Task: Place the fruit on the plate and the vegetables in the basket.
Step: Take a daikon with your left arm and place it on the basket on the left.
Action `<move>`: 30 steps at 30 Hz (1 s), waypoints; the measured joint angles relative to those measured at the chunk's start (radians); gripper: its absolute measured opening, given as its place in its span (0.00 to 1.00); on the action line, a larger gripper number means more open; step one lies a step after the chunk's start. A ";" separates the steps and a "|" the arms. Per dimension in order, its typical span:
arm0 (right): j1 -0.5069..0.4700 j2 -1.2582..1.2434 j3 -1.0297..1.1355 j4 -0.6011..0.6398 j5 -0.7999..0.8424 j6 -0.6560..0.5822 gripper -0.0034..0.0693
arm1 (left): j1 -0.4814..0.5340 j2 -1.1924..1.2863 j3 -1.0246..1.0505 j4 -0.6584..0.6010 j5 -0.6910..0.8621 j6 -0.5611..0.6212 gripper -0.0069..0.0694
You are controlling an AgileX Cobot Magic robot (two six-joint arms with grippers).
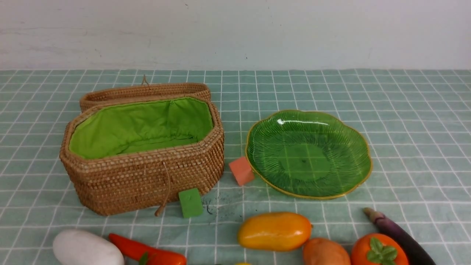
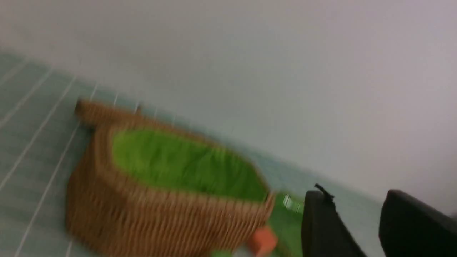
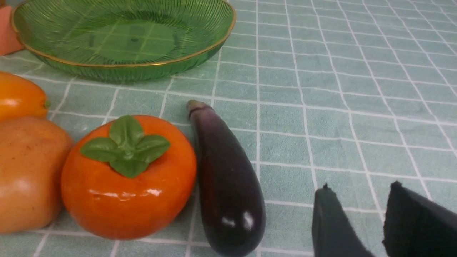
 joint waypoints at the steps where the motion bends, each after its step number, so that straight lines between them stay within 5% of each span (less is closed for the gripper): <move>1: 0.000 0.000 0.000 0.000 0.000 0.000 0.38 | 0.000 0.018 0.000 0.004 0.061 -0.001 0.40; 5: 0.000 0.000 0.000 0.000 0.000 0.000 0.38 | 0.000 0.140 0.000 0.016 0.229 -0.036 0.40; 14: 0.000 0.000 0.000 0.000 0.000 0.000 0.38 | 0.000 0.408 -0.040 0.096 0.256 -0.238 0.44; 23: 0.000 0.000 0.000 0.000 0.000 0.000 0.38 | 0.000 0.831 -0.175 0.184 0.300 -0.523 0.74; 30: 0.000 0.000 0.000 0.000 0.000 0.000 0.38 | 0.000 1.086 -0.201 0.186 0.233 -0.605 0.89</move>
